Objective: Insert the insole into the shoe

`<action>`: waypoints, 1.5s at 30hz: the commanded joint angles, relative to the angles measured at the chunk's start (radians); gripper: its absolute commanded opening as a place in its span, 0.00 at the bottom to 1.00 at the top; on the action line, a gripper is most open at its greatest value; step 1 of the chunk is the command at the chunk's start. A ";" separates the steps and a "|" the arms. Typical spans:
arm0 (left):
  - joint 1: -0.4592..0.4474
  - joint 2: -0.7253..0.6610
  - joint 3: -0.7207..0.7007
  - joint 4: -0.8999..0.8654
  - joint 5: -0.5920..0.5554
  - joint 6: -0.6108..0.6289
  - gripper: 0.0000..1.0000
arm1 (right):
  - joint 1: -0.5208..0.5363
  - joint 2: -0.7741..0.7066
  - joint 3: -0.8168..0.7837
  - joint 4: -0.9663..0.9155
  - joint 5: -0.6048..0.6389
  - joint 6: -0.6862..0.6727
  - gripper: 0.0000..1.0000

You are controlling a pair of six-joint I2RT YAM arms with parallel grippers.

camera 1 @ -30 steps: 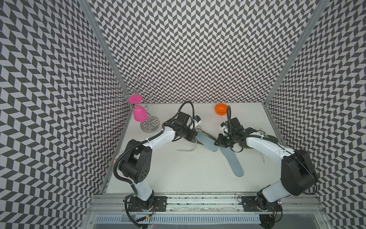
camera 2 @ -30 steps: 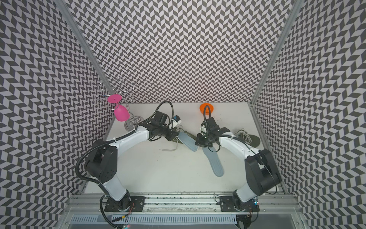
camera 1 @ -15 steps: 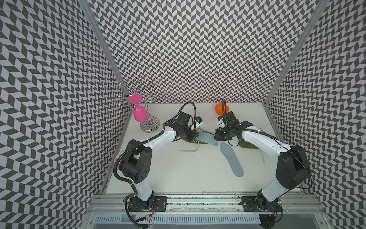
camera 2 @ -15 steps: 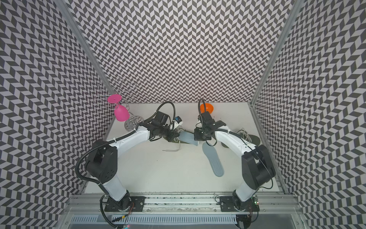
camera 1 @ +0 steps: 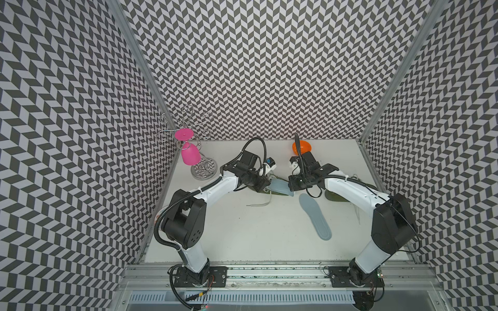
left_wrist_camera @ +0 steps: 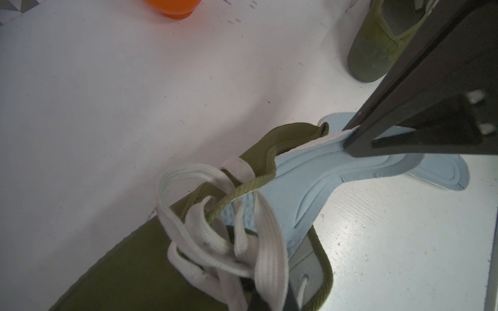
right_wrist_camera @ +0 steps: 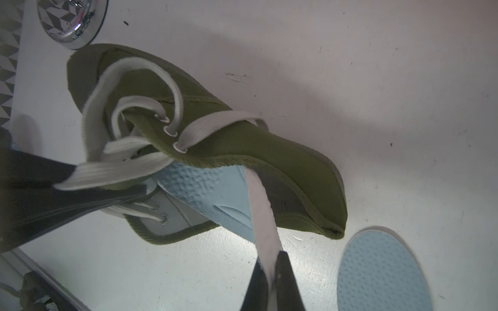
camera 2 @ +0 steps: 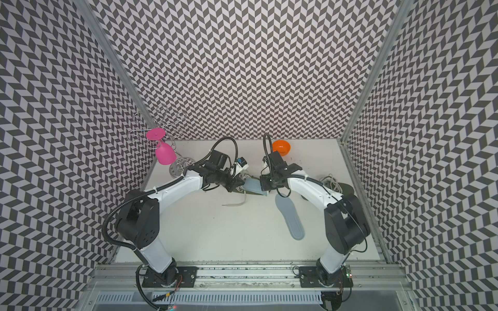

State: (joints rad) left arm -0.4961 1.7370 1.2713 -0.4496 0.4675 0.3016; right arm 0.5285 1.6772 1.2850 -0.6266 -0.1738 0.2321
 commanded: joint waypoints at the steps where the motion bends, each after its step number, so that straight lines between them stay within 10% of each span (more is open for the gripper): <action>1: 0.008 -0.033 0.019 0.049 0.158 0.021 0.01 | 0.019 0.004 0.041 0.150 -0.055 -0.060 0.01; 14: 0.028 -0.054 -0.010 0.072 0.212 0.042 0.02 | 0.004 -0.010 -0.007 0.211 -0.266 -0.075 0.01; 28: 0.052 -0.022 -0.048 0.127 0.175 0.019 0.01 | -0.056 0.153 0.097 0.226 -0.165 -0.033 0.07; 45: 0.073 0.016 -0.052 0.168 -0.001 -0.064 0.00 | -0.084 -0.020 -0.092 0.258 -0.040 0.051 0.46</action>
State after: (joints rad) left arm -0.4206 1.7542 1.2118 -0.3466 0.4896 0.2531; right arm 0.4545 1.7195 1.2057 -0.3912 -0.2577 0.2695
